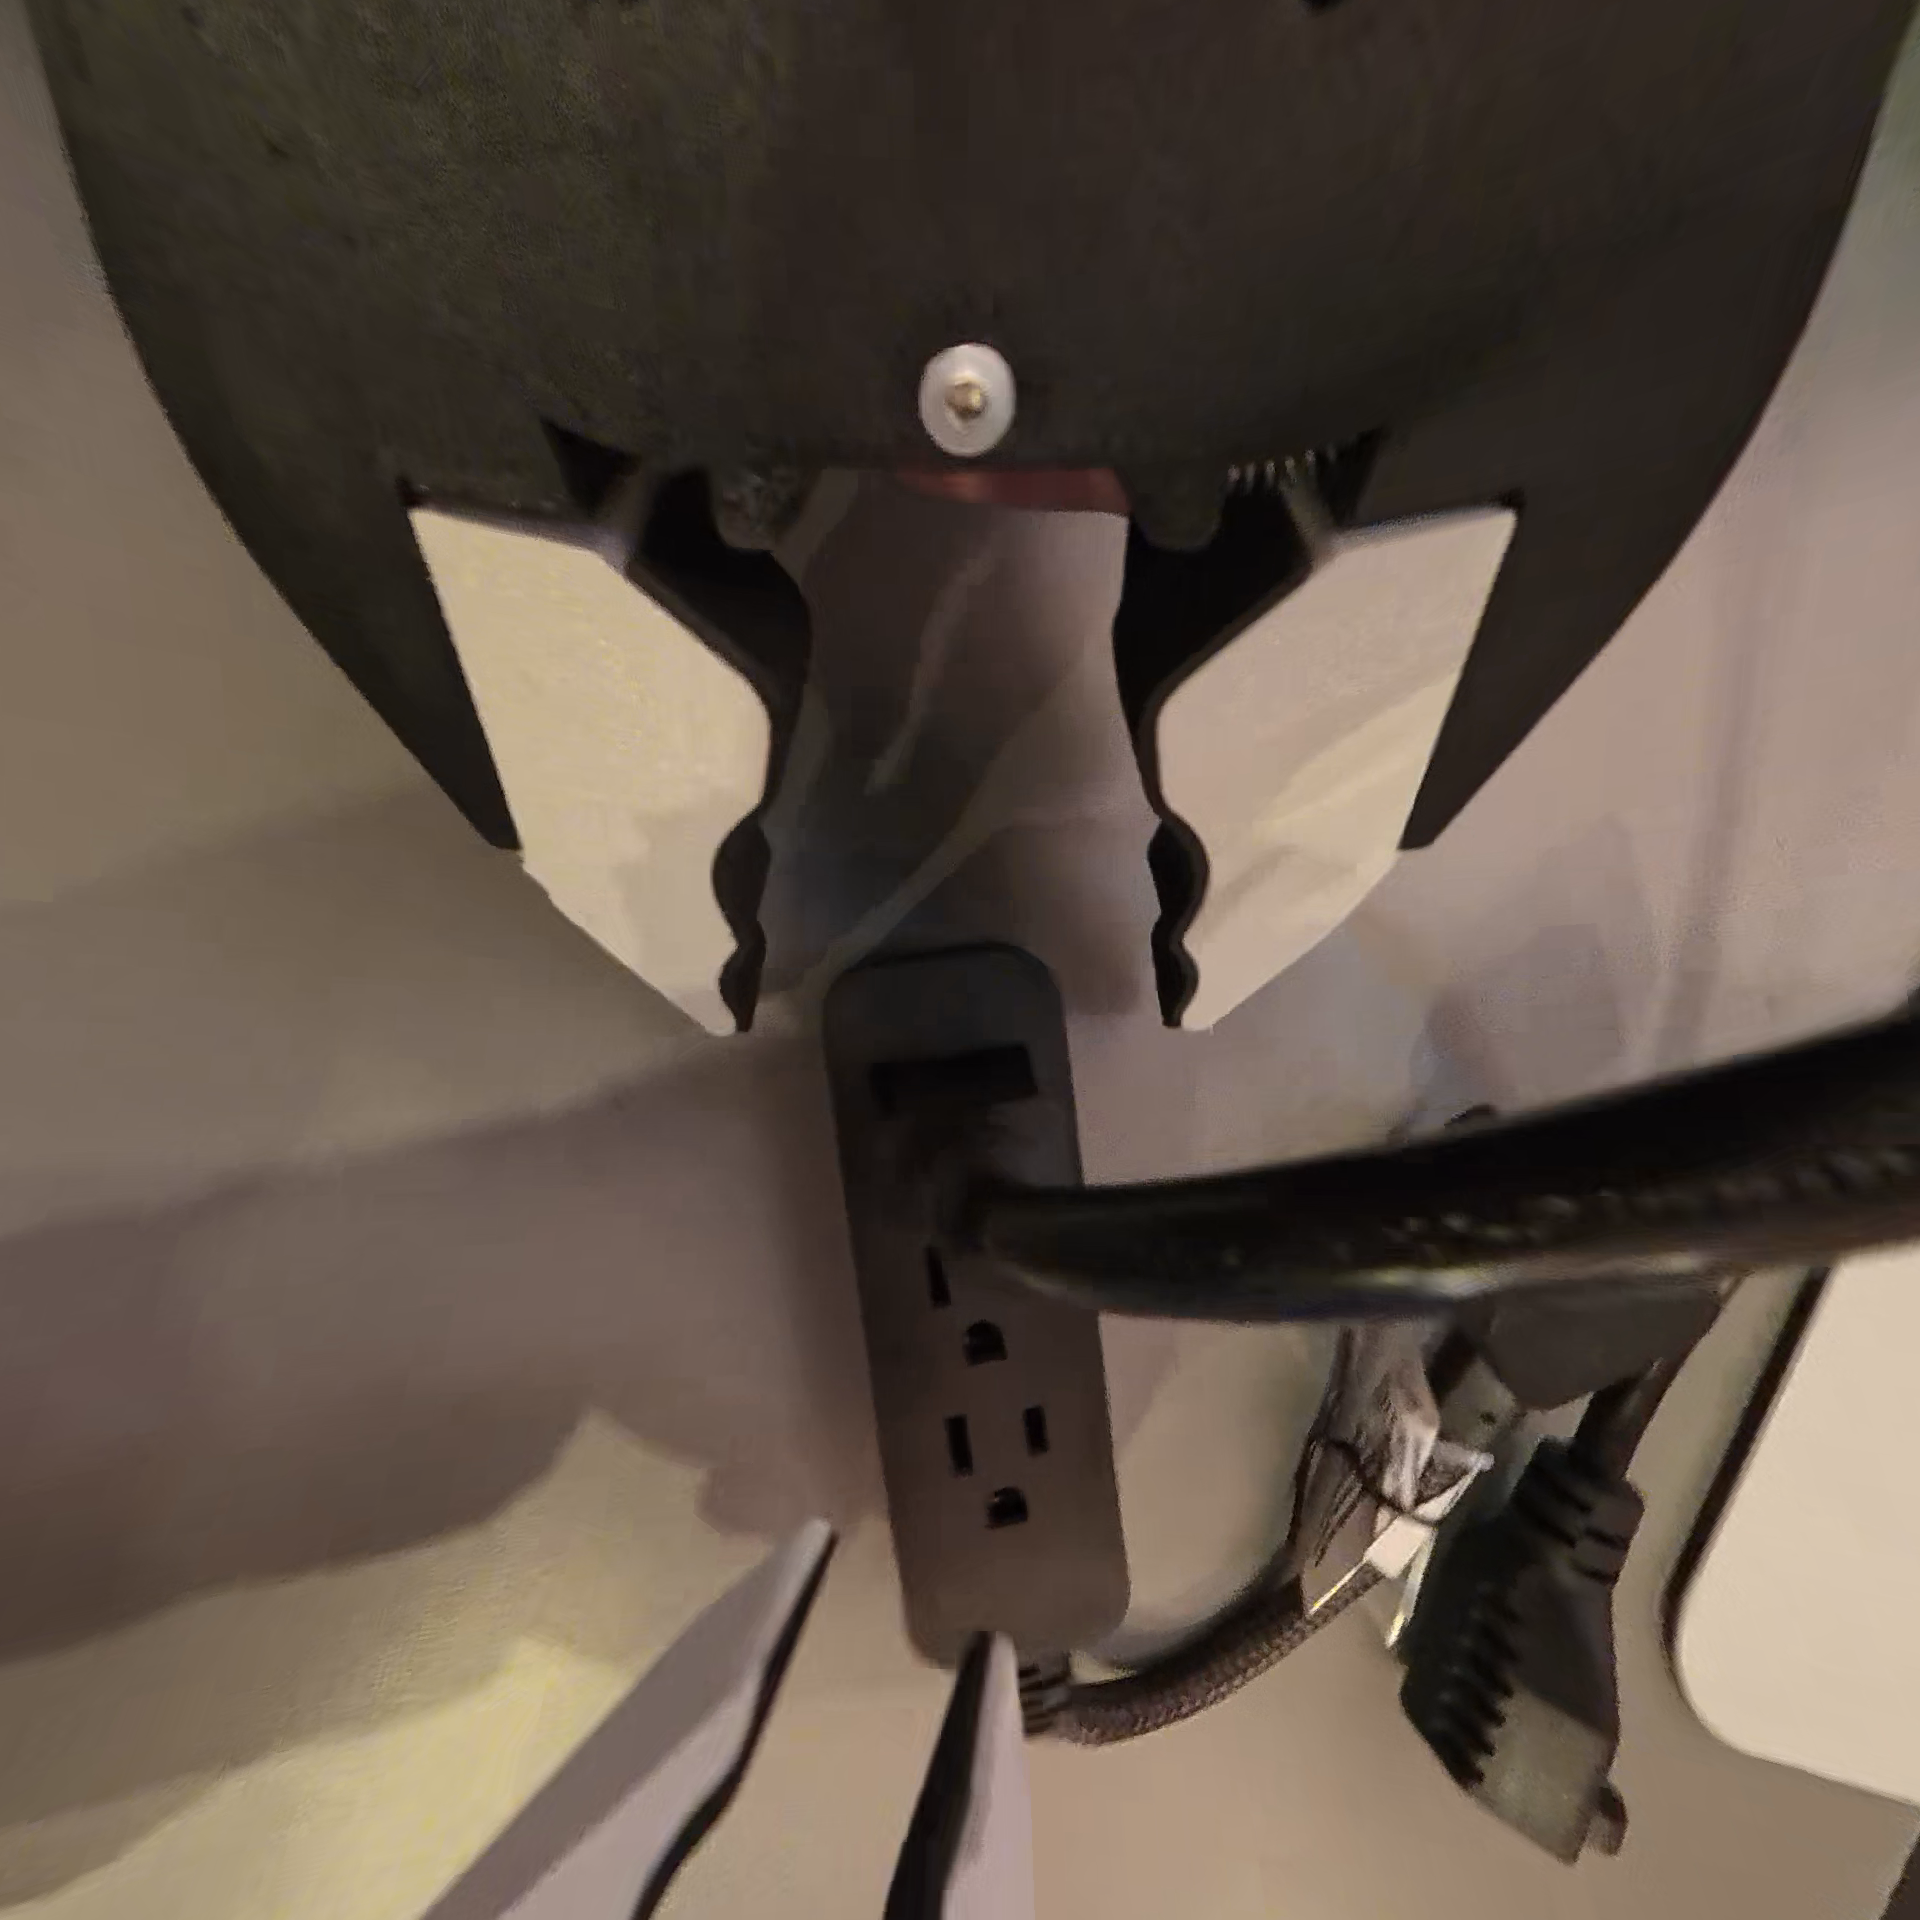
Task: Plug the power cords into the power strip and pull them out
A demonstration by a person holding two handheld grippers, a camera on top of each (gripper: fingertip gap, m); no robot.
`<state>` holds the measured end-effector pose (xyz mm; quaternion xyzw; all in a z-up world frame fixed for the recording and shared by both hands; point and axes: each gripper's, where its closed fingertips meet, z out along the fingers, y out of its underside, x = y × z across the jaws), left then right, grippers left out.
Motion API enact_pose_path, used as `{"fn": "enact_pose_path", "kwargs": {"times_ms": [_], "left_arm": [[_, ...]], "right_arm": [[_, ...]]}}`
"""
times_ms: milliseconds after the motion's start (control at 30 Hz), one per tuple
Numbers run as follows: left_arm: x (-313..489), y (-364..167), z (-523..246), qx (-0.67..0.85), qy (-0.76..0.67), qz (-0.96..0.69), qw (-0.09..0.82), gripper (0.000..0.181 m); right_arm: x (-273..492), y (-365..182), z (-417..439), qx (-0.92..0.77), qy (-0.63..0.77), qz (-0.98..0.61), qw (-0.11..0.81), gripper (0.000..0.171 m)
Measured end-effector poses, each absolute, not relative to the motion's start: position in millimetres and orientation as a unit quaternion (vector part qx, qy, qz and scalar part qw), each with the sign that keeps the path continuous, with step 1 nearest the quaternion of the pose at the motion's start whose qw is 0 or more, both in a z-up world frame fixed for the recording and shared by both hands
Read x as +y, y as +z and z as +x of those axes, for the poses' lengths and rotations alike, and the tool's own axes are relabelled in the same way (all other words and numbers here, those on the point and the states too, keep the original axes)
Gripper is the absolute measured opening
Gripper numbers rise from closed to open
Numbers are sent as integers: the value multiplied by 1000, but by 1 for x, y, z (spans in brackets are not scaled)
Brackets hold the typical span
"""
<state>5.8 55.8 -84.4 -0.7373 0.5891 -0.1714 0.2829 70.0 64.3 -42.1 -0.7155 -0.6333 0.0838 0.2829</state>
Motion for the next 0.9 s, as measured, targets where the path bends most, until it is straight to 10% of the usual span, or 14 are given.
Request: {"fn": "enact_pose_path", "kwargs": {"times_ms": [200,900], "left_arm": [[59,-86,21,544,-167,-761,312,45],[66,-86,26,697,-245,-620,262,44]], "right_arm": [[87,-60,78,-611,75,-737,279,12],[67,-64,83,-606,87,-757,231,6]]}}
